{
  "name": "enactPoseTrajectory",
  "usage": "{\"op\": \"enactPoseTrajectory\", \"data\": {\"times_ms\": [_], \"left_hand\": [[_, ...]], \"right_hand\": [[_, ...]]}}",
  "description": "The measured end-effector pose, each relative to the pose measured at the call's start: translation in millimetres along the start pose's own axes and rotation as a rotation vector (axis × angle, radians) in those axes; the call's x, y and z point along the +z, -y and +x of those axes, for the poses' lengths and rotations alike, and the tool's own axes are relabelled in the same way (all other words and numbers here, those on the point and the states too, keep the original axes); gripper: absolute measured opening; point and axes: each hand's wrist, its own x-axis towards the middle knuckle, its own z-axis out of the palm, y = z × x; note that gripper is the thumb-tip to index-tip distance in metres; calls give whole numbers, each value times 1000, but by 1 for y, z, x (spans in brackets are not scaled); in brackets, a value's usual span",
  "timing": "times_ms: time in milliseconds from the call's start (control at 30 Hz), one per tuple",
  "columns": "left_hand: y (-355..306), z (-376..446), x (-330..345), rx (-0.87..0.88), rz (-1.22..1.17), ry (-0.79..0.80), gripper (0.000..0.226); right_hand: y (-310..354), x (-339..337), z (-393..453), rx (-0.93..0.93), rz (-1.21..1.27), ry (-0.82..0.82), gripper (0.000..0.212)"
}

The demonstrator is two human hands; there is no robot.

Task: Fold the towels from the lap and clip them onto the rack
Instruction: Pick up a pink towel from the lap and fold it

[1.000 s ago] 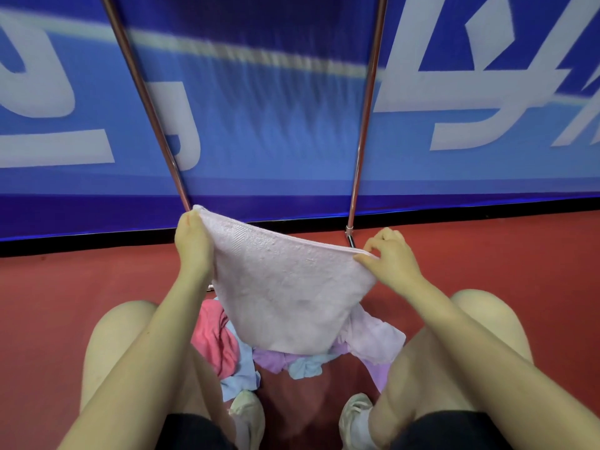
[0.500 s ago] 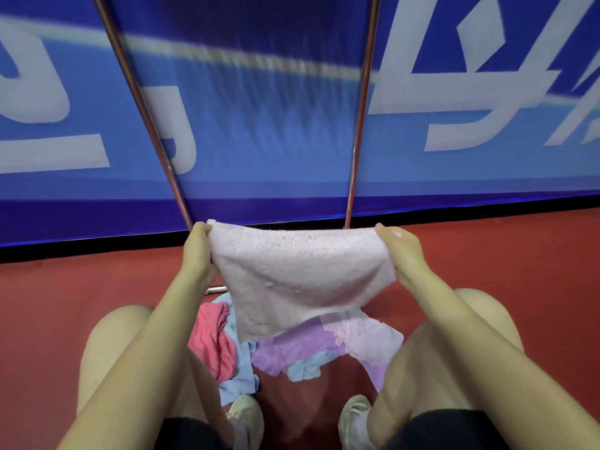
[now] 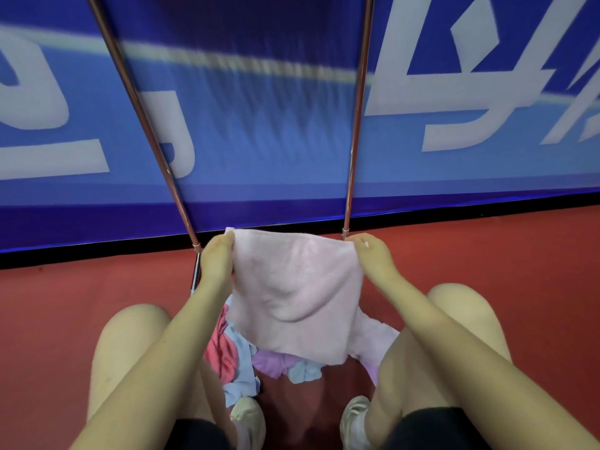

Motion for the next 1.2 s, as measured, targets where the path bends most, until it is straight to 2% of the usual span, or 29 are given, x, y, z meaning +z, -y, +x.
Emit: {"op": "enactPoseTrajectory", "data": {"times_ms": [100, 200, 400, 533, 633, 733, 867, 967, 1133, 1200], "left_hand": [[7, -12, 16, -21, -10, 31, 41], [10, -23, 32, -73, -94, 95, 30], [2, -37, 54, -54, -173, 208, 19], [-1, -36, 61, -106, -217, 189, 27], [-7, -32, 62, -146, -272, 151, 25], [-7, -33, 64, -151, -267, 167, 25], [-11, -36, 65, -134, -234, 160, 32], [-15, -36, 63, -118, -204, 141, 33], [-16, -45, 66, -36, -198, 200, 38], [-15, -50, 69, 25, -166, 228, 31]], "right_hand": [[17, 11, -9, 42, 213, 82, 26], [28, 21, -16, -1, 258, 162, 24], [46, 42, -16, -90, 365, 187, 19], [53, 51, -18, -127, 440, 294, 27], [53, 57, -18, -171, 251, 307, 35], [47, 57, -15, -212, 132, 215, 24], [40, 53, -7, -422, -143, 13, 15], [40, 50, -6, -478, -139, -22, 15], [47, 50, -12, -403, -29, 107, 14], [50, 50, -15, -369, 55, 122, 11]]}}
